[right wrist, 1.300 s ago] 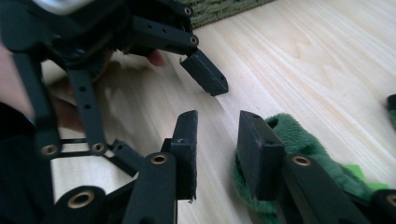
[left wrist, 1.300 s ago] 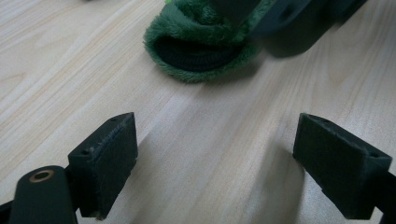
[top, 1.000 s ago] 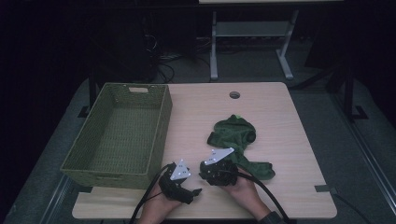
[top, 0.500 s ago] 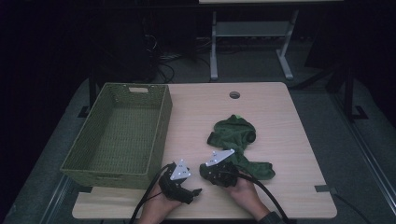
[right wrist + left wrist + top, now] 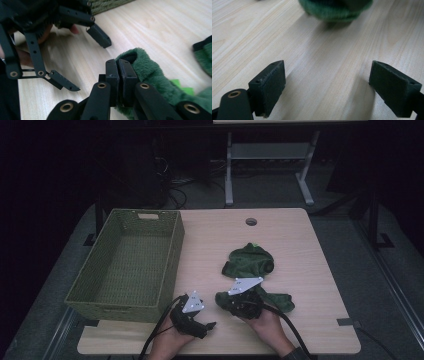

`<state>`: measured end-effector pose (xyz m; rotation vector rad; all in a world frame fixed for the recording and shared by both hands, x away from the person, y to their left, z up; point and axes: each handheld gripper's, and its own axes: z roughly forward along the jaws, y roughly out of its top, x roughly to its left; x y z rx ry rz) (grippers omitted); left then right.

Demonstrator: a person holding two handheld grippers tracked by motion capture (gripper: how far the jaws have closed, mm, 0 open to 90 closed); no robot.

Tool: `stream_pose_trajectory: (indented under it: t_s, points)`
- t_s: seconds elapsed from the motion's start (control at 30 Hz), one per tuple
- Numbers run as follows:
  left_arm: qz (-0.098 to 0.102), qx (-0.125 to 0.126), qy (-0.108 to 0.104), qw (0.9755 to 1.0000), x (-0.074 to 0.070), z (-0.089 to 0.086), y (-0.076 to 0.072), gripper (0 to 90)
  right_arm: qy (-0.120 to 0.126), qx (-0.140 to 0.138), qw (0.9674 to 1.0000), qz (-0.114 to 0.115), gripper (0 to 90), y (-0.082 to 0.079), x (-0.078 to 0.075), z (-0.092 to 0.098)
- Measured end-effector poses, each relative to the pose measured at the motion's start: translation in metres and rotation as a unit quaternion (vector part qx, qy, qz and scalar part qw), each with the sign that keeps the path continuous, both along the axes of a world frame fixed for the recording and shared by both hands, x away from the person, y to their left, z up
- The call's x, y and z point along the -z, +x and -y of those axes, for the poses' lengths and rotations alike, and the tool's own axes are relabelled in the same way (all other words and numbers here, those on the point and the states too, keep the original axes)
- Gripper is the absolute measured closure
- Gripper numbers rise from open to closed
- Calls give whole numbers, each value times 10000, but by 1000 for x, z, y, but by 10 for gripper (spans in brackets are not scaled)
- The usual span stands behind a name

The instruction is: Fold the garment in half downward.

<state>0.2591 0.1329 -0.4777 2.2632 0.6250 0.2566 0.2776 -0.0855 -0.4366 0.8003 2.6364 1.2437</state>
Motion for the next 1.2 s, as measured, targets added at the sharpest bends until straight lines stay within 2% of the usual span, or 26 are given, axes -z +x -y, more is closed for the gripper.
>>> stream_pose_trajectory:
  t_s: [0.23,0.3,0.67,0.9,1.03,1.2]
  points:
    - [-9,9,14,10000,0,0,0,131,200,136,9996,155,864,0,-14,16]
    - [3,12,22,10000,0,0,0,130,252,205,9994,137,864,-1,-18,21]
    - [-7,3,1,10000,0,0,1,131,481,639,9964,271,859,0,-29,52]
    - [4,11,4,10000,0,0,1,131,588,944,9934,289,853,3,-29,74]
    - [5,13,5,10000,0,0,1,131,559,1105,9920,251,849,6,-26,83]
    - [3,13,2,10000,0,0,1,131,362,1277,9910,147,843,10,-16,91]
